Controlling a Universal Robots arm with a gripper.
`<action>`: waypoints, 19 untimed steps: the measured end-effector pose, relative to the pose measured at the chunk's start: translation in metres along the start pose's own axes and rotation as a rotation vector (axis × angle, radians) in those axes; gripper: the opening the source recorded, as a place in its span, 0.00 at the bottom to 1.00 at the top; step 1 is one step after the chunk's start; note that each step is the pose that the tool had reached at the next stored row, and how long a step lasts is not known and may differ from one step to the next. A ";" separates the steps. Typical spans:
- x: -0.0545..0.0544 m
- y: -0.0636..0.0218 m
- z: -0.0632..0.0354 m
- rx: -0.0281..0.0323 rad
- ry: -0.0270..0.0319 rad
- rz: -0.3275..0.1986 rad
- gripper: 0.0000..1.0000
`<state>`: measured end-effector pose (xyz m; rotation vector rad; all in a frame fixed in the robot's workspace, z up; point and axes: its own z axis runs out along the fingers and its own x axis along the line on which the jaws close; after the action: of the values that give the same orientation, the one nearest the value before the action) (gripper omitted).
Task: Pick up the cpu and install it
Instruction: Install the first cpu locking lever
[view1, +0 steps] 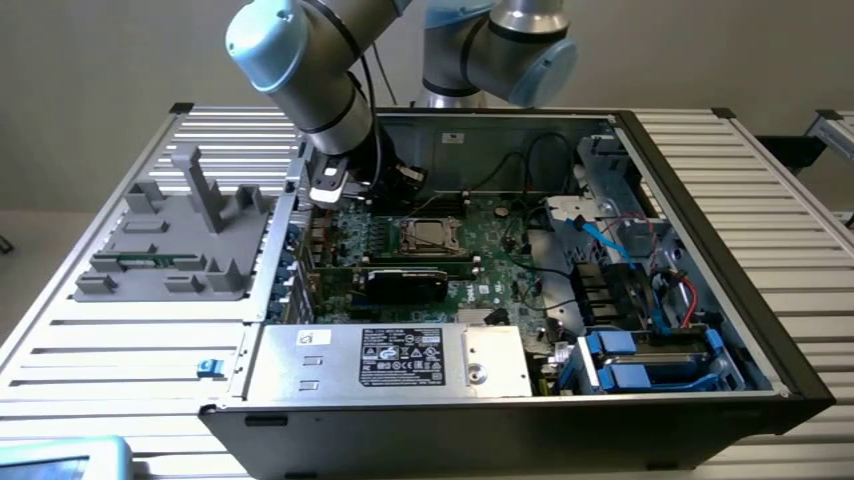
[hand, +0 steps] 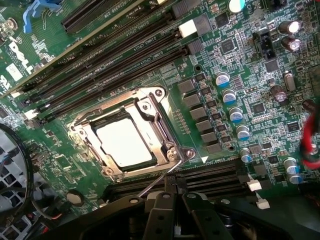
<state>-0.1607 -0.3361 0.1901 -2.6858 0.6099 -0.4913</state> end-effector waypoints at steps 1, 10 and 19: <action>0.000 0.0000 0.0000 -0.0002 0.0000 0.000 0.11; 0.004 -0.0015 0.0022 -0.0007 0.0003 0.000 0.11; 0.003 -0.0032 0.0029 -0.0006 0.0003 0.000 0.11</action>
<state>-0.1559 -0.3341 0.1895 -2.6865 0.6099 -0.4917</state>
